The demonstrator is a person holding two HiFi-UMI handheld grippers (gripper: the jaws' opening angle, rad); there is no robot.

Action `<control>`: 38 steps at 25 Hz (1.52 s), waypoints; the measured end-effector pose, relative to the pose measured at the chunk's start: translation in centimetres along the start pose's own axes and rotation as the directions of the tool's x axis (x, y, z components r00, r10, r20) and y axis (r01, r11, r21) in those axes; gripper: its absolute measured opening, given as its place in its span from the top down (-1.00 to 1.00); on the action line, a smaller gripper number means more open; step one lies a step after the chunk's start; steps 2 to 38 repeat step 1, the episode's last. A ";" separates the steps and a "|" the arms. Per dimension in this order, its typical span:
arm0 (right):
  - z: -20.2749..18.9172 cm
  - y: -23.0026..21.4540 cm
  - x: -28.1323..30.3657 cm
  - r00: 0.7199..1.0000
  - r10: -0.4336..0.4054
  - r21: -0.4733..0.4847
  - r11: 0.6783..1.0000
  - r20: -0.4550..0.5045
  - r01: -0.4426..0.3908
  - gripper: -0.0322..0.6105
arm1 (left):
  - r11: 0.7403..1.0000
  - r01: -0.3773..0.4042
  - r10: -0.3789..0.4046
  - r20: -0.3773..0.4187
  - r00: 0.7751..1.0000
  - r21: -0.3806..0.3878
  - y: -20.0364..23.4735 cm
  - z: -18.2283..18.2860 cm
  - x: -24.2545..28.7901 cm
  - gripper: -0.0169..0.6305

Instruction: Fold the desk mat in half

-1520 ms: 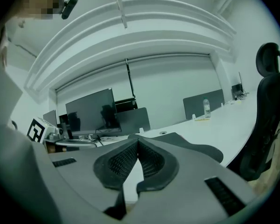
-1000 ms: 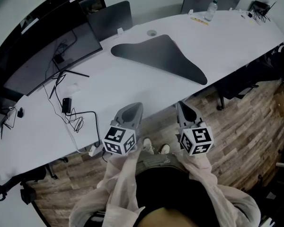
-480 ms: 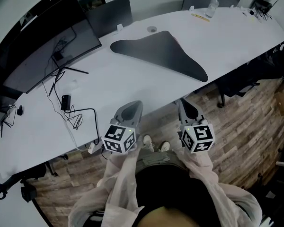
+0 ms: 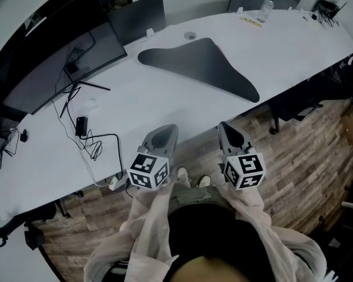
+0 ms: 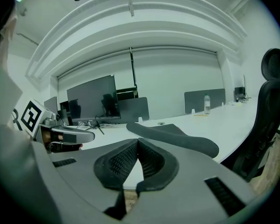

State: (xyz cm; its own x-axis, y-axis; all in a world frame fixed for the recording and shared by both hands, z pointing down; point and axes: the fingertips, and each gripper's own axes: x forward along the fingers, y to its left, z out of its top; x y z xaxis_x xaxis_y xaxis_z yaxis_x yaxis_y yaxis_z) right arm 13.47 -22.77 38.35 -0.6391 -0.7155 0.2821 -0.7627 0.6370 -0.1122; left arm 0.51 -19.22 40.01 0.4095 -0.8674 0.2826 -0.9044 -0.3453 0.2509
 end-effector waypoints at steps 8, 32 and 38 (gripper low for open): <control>0.0 0.1 0.1 1.000 0.002 0.000 1.000 -0.001 -0.002 0.86 | 1.000 0.002 -0.002 -0.001 1.000 0.000 0.0 0.0 0.0 0.87; 0.0 0.1 0.1 1.000 0.002 0.000 1.000 -0.001 -0.002 0.86 | 1.000 0.002 -0.002 -0.001 1.000 0.000 0.0 0.0 0.0 0.87; 0.0 0.1 0.1 1.000 0.002 0.000 1.000 -0.001 -0.002 0.86 | 1.000 0.002 -0.002 -0.001 1.000 0.000 0.0 0.0 0.0 0.87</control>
